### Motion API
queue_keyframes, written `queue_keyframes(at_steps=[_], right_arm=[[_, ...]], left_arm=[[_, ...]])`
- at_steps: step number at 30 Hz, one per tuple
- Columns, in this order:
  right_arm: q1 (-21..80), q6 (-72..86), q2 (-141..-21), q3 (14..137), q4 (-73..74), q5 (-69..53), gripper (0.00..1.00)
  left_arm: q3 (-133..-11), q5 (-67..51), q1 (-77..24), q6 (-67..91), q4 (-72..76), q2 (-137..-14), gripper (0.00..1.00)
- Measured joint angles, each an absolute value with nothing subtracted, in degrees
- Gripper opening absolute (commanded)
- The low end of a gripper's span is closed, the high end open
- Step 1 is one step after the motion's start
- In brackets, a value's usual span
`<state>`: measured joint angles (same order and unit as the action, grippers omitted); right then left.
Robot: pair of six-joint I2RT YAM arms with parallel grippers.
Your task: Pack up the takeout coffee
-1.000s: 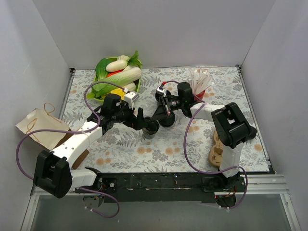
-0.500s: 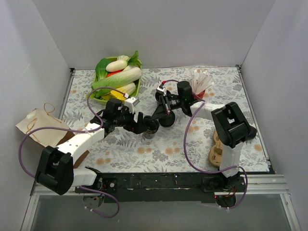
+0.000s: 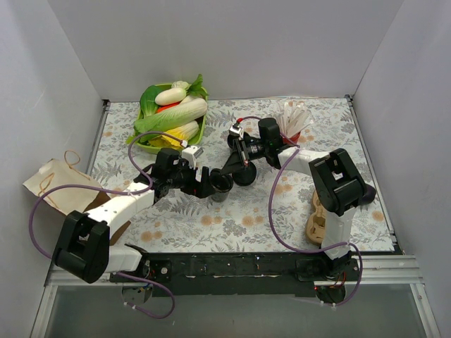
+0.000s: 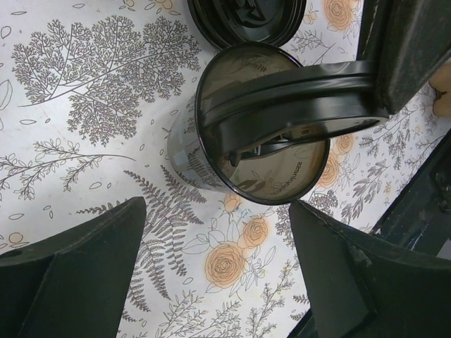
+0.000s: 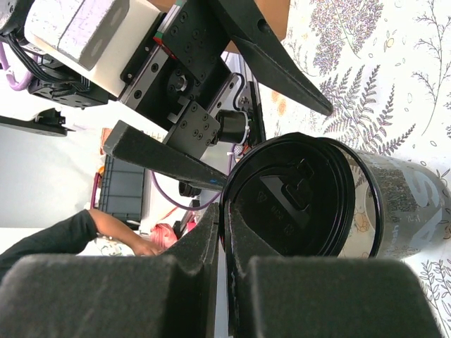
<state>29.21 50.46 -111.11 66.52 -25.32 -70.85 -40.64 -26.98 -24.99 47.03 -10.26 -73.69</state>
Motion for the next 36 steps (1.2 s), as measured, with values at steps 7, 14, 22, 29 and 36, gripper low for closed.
queue_keyframes(at_steps=[7,14,22,29,36], right_arm=[[29.06,49.56,-111.13,66.76,-24.27,-70.76,0.09],[28.95,49.15,-111.13,66.76,-23.57,-70.7,0.09],[28.93,49.08,-111.13,66.76,-23.4,-70.67,0.09],[28.93,48.99,-111.13,66.76,-23.0,-70.67,0.09],[28.88,48.42,-111.26,66.83,-22.76,-70.67,0.09]], left_arm=[[-40.12,-27.2,-24.97,48.23,-9.23,-73.82,0.83],[-40.12,-31.29,-24.99,51.03,-8.03,-74.26,0.84],[-40.12,-31.29,-24.97,54.46,-6.83,-77.78,0.84],[-39.77,-35.05,-24.97,58.0,-5.19,-78.48,0.84],[-39.07,-37.08,-24.84,61.45,-3.92,-78.54,0.84]])
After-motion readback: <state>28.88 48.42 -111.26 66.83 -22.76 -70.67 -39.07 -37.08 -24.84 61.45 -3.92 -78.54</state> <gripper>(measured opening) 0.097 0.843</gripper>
